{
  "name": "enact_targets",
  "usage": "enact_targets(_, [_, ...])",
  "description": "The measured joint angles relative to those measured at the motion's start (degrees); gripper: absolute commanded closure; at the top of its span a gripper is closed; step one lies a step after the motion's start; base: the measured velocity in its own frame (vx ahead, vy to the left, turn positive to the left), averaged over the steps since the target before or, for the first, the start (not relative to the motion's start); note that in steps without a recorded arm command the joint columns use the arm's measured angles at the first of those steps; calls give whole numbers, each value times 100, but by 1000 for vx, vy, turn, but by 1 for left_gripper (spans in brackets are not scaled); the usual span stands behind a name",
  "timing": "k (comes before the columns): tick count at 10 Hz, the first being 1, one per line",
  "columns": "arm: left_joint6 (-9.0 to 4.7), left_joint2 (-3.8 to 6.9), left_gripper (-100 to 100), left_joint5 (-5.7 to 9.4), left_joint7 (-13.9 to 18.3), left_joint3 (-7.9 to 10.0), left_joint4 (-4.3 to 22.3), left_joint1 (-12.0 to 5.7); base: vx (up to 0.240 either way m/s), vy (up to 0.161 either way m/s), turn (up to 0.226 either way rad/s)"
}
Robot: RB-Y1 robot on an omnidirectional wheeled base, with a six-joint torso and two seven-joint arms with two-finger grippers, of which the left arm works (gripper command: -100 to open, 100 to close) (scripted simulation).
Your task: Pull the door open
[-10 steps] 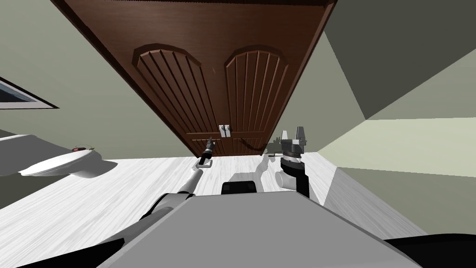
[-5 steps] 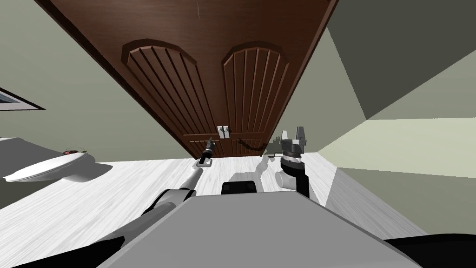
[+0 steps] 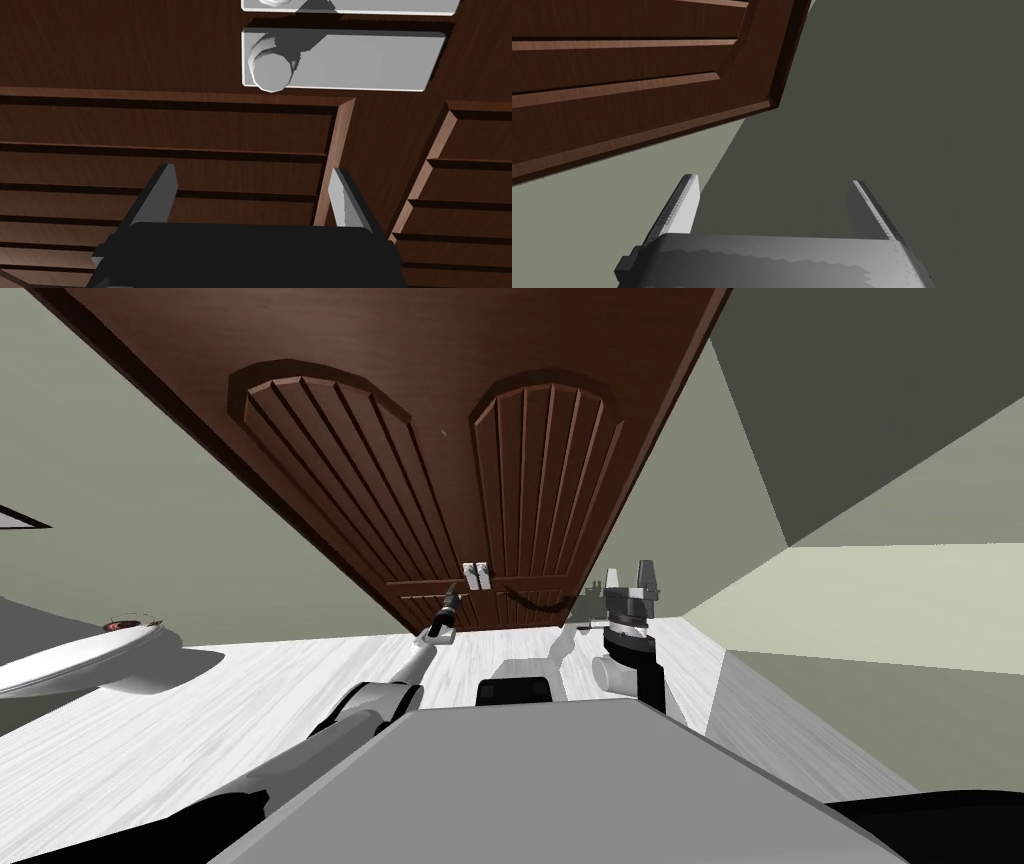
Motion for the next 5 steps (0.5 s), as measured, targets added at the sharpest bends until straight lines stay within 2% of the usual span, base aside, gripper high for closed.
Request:
enact_targets(2, [-11,38,-100,22,58,-14,307,-174,93,-19,-27])
enact_targets(3, [-13,39,-100,23,64,-15,324,-186,-8,55,181])
enact_targets(4, [-5,79,-100,40,26,61,379,-150,-34,84,223])
enact_targets(5, [-15,182,-100,56,44,98,472,-129,-11,118,90])
